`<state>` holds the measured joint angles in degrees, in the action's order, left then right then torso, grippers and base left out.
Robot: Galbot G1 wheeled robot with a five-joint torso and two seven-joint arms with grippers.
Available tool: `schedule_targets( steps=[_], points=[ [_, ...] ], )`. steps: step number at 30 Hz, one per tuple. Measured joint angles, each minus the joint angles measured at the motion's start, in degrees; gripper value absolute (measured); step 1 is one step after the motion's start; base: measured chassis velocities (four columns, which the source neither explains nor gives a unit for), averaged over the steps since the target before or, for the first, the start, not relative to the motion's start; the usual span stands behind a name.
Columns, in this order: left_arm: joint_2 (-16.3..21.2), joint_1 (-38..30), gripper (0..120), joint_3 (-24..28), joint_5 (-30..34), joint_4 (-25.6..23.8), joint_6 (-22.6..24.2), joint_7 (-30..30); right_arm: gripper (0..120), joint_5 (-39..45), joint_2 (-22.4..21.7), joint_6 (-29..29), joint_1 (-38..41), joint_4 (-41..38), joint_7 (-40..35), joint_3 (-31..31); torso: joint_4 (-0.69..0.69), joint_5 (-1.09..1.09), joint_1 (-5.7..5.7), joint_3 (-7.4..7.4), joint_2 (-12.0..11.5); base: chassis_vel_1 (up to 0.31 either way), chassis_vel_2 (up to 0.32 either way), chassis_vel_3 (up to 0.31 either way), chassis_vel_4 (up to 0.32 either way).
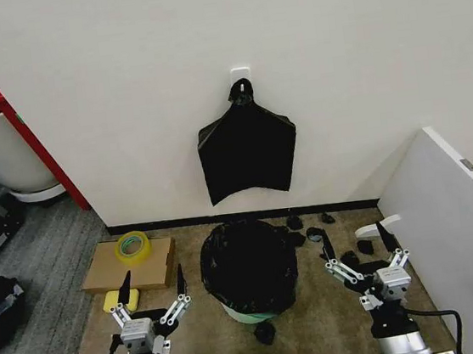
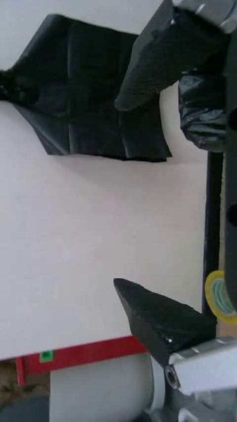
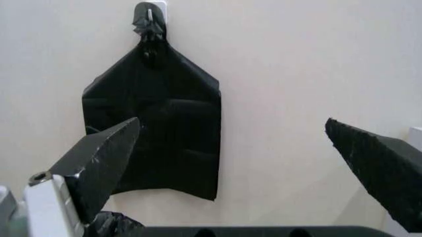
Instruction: Place the garbage bag over the trash bin.
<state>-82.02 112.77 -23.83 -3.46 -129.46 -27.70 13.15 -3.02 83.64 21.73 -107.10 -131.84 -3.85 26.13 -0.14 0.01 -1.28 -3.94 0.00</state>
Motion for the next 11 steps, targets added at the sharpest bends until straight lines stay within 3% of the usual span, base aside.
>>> schedule_targets(
  steps=[11],
  points=[
    [0.8,-0.7,100,-1.0,-0.1,-0.3,-0.6,0.9,100,-1.5,0.8,-0.2,-0.2,0.1,-0.7,-0.2,-0.01,0.0,0.0,0.0,0.0,0.0,0.0,0.0,0.0]
  ],
)
